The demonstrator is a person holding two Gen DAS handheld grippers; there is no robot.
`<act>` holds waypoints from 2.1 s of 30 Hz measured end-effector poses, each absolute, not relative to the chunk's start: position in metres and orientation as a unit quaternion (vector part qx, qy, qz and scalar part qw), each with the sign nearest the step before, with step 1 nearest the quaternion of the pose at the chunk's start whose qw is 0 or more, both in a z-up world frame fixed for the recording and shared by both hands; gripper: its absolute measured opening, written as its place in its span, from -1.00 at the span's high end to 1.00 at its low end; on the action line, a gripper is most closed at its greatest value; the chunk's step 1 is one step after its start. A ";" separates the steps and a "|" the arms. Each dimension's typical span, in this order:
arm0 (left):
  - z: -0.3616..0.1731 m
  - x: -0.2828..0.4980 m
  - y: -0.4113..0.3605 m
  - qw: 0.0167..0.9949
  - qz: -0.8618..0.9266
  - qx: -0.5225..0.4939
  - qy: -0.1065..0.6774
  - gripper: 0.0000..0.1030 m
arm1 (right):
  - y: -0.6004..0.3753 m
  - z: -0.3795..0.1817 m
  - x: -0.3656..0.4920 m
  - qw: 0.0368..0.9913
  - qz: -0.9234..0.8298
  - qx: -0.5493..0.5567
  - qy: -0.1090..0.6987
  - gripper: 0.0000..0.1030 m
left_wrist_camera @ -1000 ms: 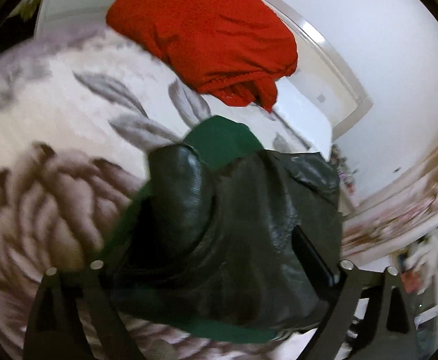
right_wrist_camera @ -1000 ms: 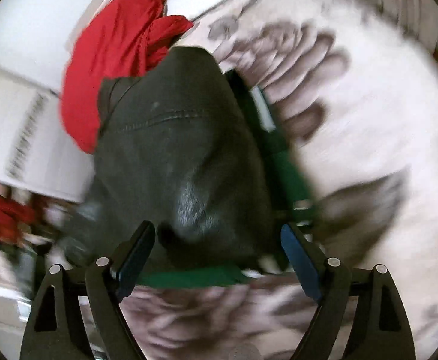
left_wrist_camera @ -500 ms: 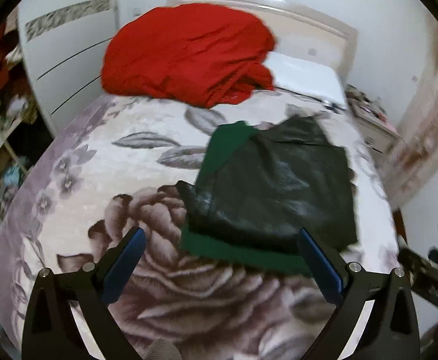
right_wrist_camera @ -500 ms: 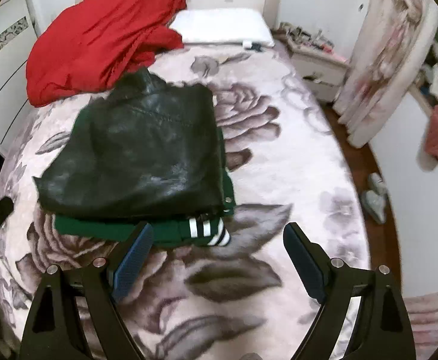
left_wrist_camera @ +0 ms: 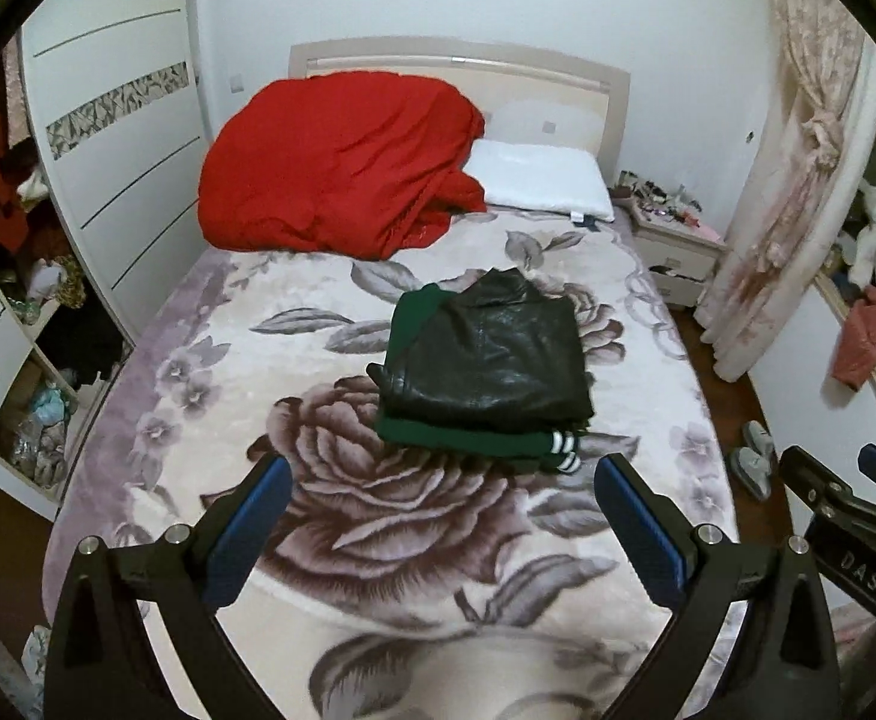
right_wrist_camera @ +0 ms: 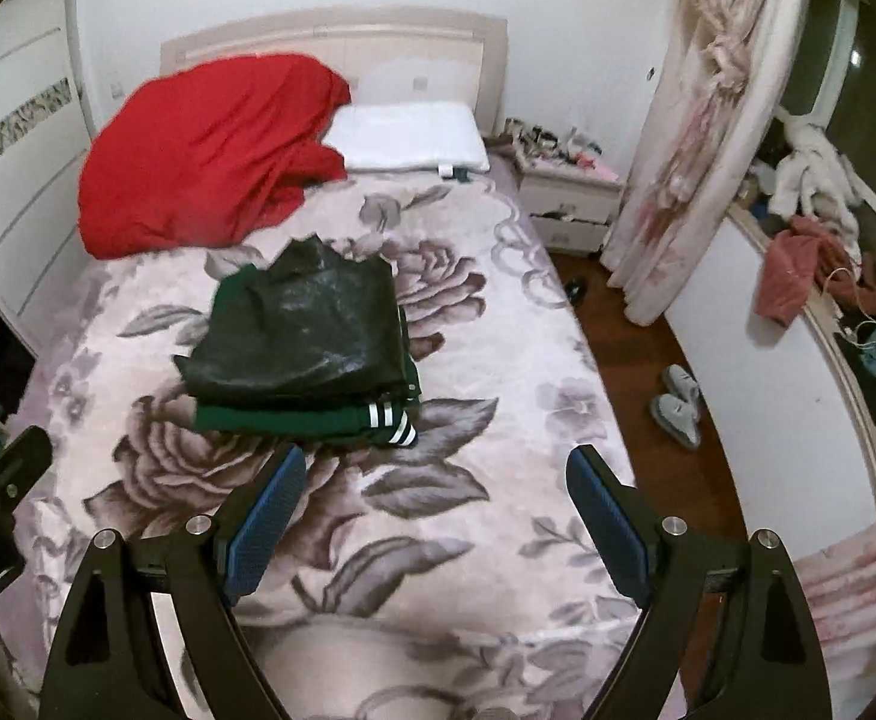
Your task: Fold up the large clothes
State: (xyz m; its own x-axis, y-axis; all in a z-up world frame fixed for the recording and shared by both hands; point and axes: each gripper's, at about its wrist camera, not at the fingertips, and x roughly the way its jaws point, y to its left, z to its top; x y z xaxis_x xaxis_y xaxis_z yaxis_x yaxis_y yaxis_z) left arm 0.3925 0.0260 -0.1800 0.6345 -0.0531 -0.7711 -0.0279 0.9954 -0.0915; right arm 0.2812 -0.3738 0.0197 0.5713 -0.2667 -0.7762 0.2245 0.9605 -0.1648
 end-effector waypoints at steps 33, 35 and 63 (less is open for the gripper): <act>-0.055 0.267 0.019 0.933 0.027 -0.017 0.359 -1.00 | -0.354 0.217 0.124 0.933 -0.104 -0.038 0.342 -0.86; -0.056 0.266 0.022 0.933 0.034 -0.018 0.357 -1.00 | -0.352 0.217 0.124 0.935 -0.098 -0.038 0.340 -0.87; -0.046 0.253 0.023 0.938 0.040 -0.024 0.344 -1.00 | -0.355 0.222 0.118 0.937 -0.087 -0.027 0.336 -0.91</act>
State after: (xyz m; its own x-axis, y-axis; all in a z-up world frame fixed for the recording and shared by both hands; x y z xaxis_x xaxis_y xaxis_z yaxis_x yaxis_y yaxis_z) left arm 0.2533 0.0226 -0.0459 0.7605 0.0583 -0.6467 -0.0919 0.9956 -0.0184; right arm 0.1183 -0.3554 0.2224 0.7590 -0.1815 -0.6253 0.1454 0.9834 -0.1089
